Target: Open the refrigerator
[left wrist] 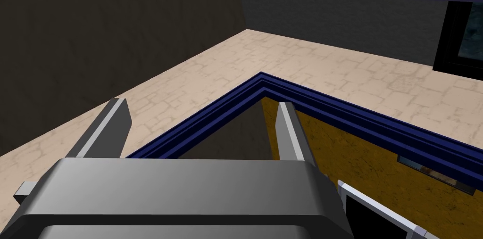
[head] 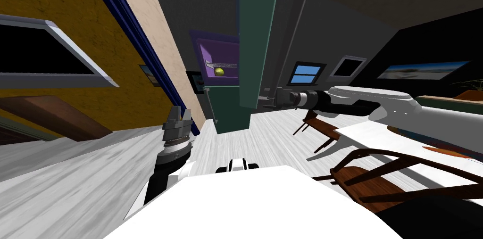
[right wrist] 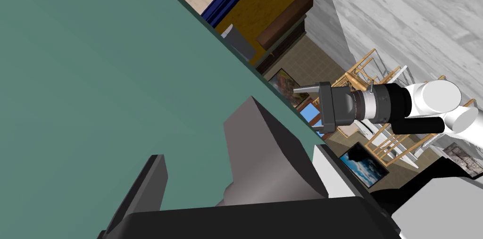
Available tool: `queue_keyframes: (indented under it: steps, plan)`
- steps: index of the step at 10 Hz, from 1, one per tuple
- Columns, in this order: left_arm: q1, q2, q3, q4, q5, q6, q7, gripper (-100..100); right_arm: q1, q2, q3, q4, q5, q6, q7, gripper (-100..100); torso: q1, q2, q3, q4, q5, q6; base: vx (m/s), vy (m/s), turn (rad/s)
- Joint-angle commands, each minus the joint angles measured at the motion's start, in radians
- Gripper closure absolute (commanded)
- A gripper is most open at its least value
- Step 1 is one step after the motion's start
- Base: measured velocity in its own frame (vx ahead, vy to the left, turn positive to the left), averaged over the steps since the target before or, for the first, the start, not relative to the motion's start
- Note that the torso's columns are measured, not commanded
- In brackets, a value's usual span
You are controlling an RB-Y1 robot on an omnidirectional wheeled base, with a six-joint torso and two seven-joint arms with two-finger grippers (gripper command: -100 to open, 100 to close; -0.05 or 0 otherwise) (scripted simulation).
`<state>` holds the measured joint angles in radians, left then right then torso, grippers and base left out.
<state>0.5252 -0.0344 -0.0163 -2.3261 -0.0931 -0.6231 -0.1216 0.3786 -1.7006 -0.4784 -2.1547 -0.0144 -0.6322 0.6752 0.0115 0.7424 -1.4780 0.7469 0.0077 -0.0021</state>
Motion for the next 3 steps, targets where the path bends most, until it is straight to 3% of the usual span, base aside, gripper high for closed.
queue_keyframes:
  steps: [1,3]
  plan:
    - [0.000,0.000,0.000,0.000,0.000,0.000,0.000,0,-0.022,-0.017,-0.035,0.015,-0.020,0.004,-0.030,-100,-0.004,0.003,-0.001,0.005,0.000,0.001,0.002,0.009,-0.010]
    - [0.000,0.000,0.000,0.000,0.000,0.000,0.000,0,-0.028,-0.028,-0.043,0.019,-0.027,0.005,-0.041,-100,-0.008,0.005,0.000,0.007,-0.001,0.001,0.001,-0.005,-0.008]
